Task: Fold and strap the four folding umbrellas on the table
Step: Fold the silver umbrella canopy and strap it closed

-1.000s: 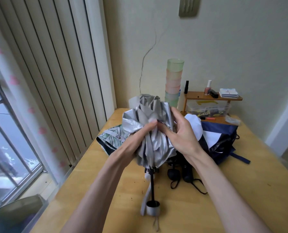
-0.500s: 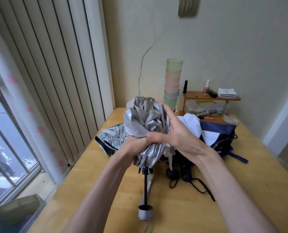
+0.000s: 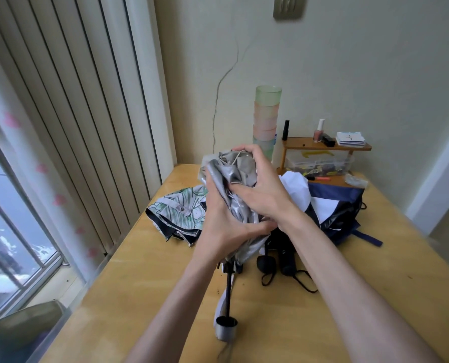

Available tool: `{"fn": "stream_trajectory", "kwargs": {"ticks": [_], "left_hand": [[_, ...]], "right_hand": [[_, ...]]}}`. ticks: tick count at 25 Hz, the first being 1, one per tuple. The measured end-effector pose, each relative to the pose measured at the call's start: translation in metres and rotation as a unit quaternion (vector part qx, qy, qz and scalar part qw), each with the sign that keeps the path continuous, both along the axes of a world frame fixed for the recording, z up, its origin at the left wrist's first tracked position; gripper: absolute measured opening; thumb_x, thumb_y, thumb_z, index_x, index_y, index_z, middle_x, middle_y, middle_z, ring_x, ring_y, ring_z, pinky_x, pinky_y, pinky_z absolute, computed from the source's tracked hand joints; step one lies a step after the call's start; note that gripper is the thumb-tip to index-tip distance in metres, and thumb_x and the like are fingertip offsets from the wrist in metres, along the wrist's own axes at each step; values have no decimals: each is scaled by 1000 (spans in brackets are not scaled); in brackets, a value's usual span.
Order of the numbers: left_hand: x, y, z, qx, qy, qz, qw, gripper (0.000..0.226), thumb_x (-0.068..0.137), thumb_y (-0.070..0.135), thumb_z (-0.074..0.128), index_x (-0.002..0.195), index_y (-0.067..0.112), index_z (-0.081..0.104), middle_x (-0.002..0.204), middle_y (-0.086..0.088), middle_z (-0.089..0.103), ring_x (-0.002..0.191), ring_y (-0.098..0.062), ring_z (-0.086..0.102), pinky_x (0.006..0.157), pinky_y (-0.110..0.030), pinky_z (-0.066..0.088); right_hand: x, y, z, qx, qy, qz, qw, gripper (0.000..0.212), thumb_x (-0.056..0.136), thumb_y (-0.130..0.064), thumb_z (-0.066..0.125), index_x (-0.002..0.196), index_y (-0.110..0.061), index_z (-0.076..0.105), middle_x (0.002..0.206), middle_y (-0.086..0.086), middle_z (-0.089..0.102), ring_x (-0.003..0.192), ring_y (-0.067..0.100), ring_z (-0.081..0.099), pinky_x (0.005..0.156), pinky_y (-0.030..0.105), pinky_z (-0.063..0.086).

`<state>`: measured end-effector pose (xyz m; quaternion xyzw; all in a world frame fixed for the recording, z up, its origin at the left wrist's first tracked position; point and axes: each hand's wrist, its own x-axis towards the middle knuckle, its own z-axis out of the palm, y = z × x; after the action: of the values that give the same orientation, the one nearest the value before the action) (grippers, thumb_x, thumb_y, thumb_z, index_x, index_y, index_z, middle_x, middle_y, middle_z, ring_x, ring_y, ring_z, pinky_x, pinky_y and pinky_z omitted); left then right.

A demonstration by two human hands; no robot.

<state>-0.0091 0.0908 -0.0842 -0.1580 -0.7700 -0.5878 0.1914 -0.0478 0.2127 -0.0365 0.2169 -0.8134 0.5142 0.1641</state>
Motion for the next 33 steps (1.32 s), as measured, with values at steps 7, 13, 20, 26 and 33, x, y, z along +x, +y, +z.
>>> {"fn": "stream_trajectory", "kwargs": {"ticks": [7, 13, 20, 26, 33], "left_hand": [[-7, 5, 22, 45, -40, 7, 998, 49, 77, -11, 79, 115, 16, 64, 98, -4, 77, 91, -16, 77, 80, -36, 64], [-18, -17, 32, 118, -123, 31, 985, 25, 92, 5, 74, 113, 18, 71, 101, -4, 80, 92, -21, 78, 84, -42, 66], [-11, -2, 15, -49, -16, -54, 997, 48, 85, 6, 70, 130, 21, 62, 110, 7, 76, 106, -15, 73, 89, -39, 62], [-3, 8, 7, -74, -17, -3, 997, 124, 72, 34, 83, 163, 32, -1, 130, 5, 68, 117, -7, 69, 98, -31, 59], [-4, 4, 4, -101, -58, 24, 993, 132, 69, 38, 87, 168, 32, 1, 139, 12, 62, 121, -6, 64, 101, -33, 55]], "right_hand": [[9, 3, 30, 29, -56, 71, 996, 51, 99, -40, 73, 144, -36, 49, 149, -4, 53, 138, 2, 50, 109, 19, 43], [33, 24, 2, -79, -89, 110, 987, 68, 105, -32, 64, 162, -47, 30, 165, -31, 31, 145, -14, 34, 116, 16, 35], [20, -8, -17, -175, -59, 46, 982, 67, 102, -31, 70, 158, -46, 37, 157, -12, 52, 144, 3, 49, 121, 34, 41], [12, -4, -8, -152, -34, -34, 987, 51, 91, 3, 67, 129, -31, 62, 124, 3, 69, 114, 18, 69, 101, 38, 57], [21, -7, 5, -212, -143, 39, 966, 35, 97, -17, 64, 123, -40, 67, 136, 7, 65, 124, 21, 67, 109, 47, 54]]}}
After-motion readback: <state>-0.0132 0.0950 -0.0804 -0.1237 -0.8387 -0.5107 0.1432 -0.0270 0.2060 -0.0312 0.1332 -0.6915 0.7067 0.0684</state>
